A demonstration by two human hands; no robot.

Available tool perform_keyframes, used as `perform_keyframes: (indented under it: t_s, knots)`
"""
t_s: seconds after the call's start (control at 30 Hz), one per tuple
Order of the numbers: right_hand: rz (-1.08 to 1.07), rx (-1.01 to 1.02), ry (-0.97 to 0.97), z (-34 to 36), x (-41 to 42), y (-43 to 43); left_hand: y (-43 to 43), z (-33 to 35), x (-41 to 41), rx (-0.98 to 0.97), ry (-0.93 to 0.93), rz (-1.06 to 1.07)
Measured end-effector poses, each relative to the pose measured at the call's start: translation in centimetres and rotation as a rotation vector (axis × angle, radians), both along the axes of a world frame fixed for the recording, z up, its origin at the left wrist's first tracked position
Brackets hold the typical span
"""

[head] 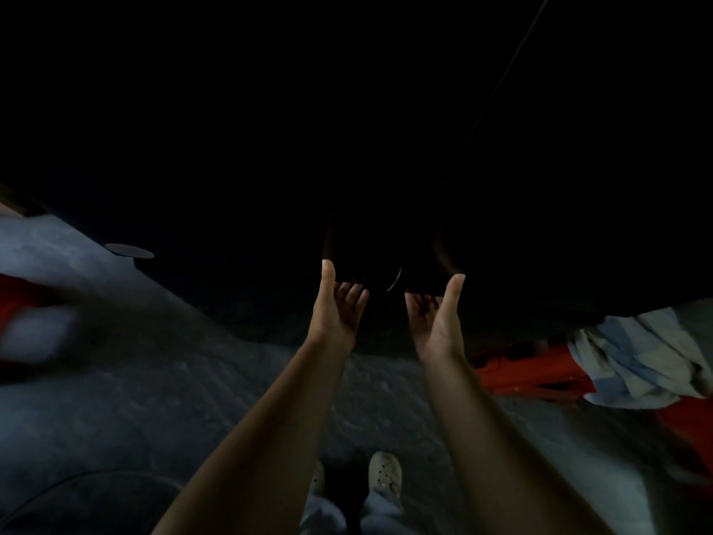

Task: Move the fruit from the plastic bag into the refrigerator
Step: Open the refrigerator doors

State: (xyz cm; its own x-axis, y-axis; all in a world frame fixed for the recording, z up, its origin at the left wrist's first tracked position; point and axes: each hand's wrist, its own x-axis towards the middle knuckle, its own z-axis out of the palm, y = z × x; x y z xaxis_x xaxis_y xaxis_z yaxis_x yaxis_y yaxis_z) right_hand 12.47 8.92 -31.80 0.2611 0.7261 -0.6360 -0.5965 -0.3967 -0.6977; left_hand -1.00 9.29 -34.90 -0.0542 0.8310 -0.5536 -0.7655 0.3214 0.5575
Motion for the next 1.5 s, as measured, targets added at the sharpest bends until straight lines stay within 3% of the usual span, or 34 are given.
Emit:
perform_keyframes:
  t_s: [0.17, 0.37, 0.47, 0.83, 0.9, 1.03, 1.33, 1.5]
  knots:
    - [0.263, -0.043, -0.345, -1.2, 1.5, -3.3, 0.1, 0.3, 0.1, -0.068, -0.073, 0.043]
    - [0.333, -0.029, -0.305, -0.7, 1.8, -5.2, -0.3, 1.0, 0.0, -0.064, -0.108, 0.074]
    - [0.270, -0.014, -0.173, -0.4, 1.7, -5.3, -0.6, 1.4, 0.1, -0.069, -0.087, 0.060]
    - [0.164, -0.003, -0.054, -0.6, 1.8, -5.3, -1.3, 2.7, 0.1, -0.067, -0.089, 0.034]
    - [0.172, -0.027, -0.106, -0.6, 1.8, -5.1, -1.8, 2.7, 0.1, -0.087, -0.069, 0.029]
    - [0.091, -0.023, -0.007, -0.8, 1.9, -4.7, -4.0, 2.2, -0.2, -0.162, -0.076, 0.048]
    - [0.104, -0.073, -0.037, -0.5, 2.7, -6.6, -6.8, 2.1, -1.2, -0.168, -0.101, 0.026]
    - [0.188, -0.150, -0.144, -0.6, 3.7, -8.2, -8.9, 2.5, -1.5, -0.199, -0.106, 0.040]
